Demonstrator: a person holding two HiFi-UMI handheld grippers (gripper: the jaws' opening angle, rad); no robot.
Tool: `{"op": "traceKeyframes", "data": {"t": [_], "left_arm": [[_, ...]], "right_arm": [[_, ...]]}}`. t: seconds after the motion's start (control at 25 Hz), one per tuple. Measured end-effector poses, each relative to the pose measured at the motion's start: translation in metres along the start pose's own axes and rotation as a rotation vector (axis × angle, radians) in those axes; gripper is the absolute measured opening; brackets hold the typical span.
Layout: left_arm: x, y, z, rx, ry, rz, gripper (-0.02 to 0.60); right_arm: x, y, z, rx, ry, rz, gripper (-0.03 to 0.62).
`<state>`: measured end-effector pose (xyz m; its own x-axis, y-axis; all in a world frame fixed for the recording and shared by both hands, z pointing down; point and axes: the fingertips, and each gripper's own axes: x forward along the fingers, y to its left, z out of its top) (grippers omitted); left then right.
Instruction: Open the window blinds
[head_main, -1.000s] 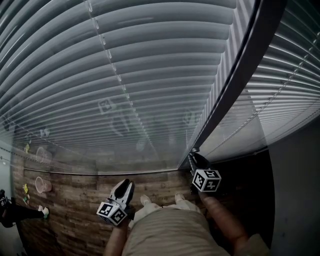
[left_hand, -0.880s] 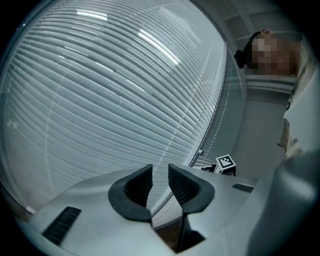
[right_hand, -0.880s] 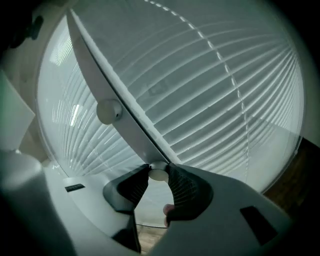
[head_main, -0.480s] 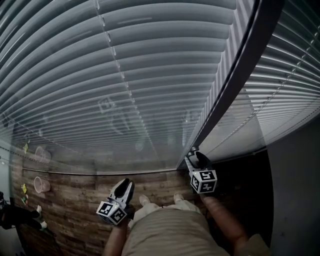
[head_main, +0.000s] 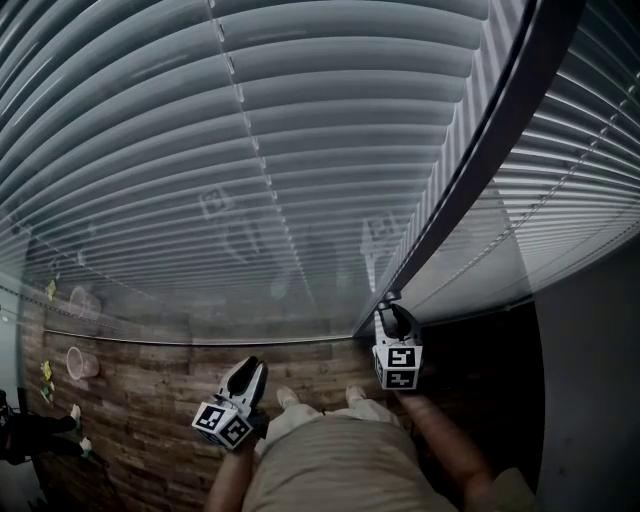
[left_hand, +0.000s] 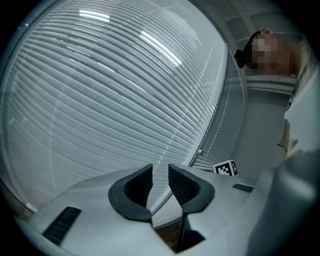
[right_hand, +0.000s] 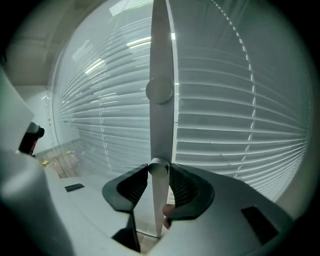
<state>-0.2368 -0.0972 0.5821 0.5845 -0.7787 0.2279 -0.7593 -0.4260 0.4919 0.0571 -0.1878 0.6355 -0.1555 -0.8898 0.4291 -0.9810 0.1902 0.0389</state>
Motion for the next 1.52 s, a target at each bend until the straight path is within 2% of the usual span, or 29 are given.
{"op": "traceKeyframes", "data": {"t": [0.2, 0.48, 0.8, 1.0, 1.16, 1.32, 1.52], "left_arm": [[-0.005, -0.003, 0.009, -0.007, -0.001, 0.005, 0.106], [-0.002, 0.005, 0.000, -0.008, -0.001, 0.005, 0.106], [0.000, 0.004, 0.001, -0.009, 0.002, -0.001, 0.107], [-0.003, -0.004, 0.013, -0.011, 0.005, -0.003, 0.106], [0.000, 0.000, 0.003, -0.009, 0.006, -0.004, 0.106], [0.000, -0.004, 0.005, -0.011, 0.005, -0.009, 0.106], [0.004, -0.004, -0.003, -0.010, 0.007, -0.015, 0.106]], "right_arm": [[-0.006, -0.001, 0.014, -0.002, 0.004, -0.002, 0.138], [0.001, 0.000, 0.000, 0.039, 0.015, 0.007, 0.133], [0.001, -0.002, 0.001, 0.122, 0.023, 0.030, 0.130], [-0.005, -0.004, 0.013, 0.245, 0.043, 0.073, 0.129], [0.000, -0.004, 0.002, 0.335, 0.053, 0.109, 0.127], [-0.002, -0.006, 0.004, 0.477, 0.056, 0.163, 0.126], [0.002, -0.006, -0.007, 0.578, 0.066, 0.210, 0.126]]}}
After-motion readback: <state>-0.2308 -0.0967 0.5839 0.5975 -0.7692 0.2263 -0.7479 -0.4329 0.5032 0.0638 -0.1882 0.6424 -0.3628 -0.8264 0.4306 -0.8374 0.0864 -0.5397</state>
